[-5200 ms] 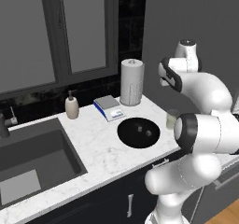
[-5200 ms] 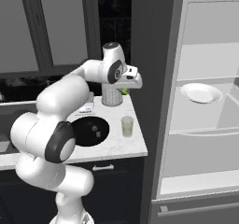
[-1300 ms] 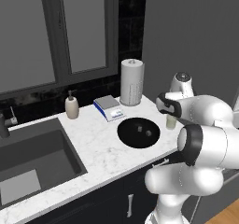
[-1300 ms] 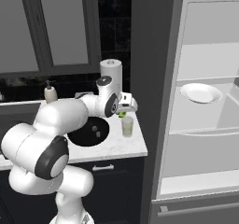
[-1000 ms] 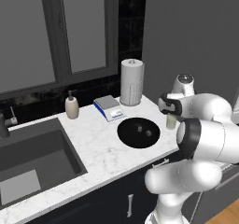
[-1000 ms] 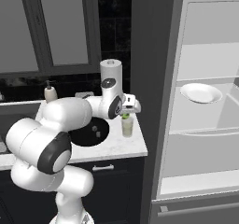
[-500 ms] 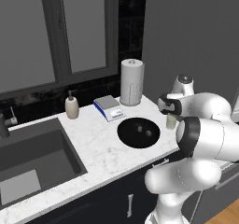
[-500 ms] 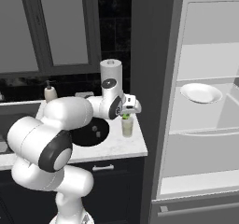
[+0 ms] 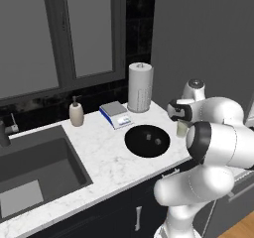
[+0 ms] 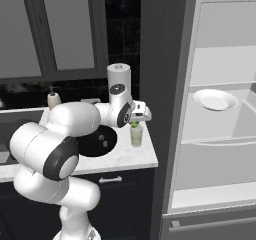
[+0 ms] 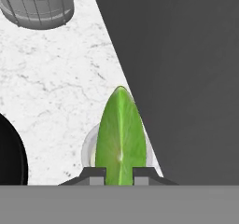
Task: Grab a lemon wedge from the fridge and one ice cube from the ice bowl, and put them in the glass of lemonade.
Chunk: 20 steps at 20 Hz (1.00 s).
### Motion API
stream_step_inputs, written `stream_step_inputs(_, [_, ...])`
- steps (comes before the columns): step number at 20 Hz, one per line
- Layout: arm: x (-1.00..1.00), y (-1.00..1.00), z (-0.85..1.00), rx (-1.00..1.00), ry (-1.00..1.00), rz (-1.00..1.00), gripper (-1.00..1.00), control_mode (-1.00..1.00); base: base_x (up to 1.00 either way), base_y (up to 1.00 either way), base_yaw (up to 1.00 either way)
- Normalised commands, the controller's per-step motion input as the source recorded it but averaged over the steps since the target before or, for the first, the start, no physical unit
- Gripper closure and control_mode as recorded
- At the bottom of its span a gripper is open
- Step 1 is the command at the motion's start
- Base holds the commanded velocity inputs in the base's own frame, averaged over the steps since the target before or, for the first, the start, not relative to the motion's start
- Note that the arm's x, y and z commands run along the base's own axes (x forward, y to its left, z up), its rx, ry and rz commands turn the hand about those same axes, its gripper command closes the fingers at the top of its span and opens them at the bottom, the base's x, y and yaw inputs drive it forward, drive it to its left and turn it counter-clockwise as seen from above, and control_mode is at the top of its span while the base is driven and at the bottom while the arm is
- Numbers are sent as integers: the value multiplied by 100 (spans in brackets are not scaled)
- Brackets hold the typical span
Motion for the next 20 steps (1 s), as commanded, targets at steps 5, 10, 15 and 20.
stream_step_inputs(5, [0, 0, -15, 0, 0, 0, 100, -100, 0, 0, 0])
stream_step_inputs(10, [6, 0, -12, 0, 0, 0, 100, -100, 0, 0, 0])
stream_step_inputs(15, [13, 0, -13, 0, 1, 0, 100, -100, 0, 0, 0])
stream_step_inputs(20, [9, 0, -20, 0, 0, 0, 100, -100, 0, 0, 0])
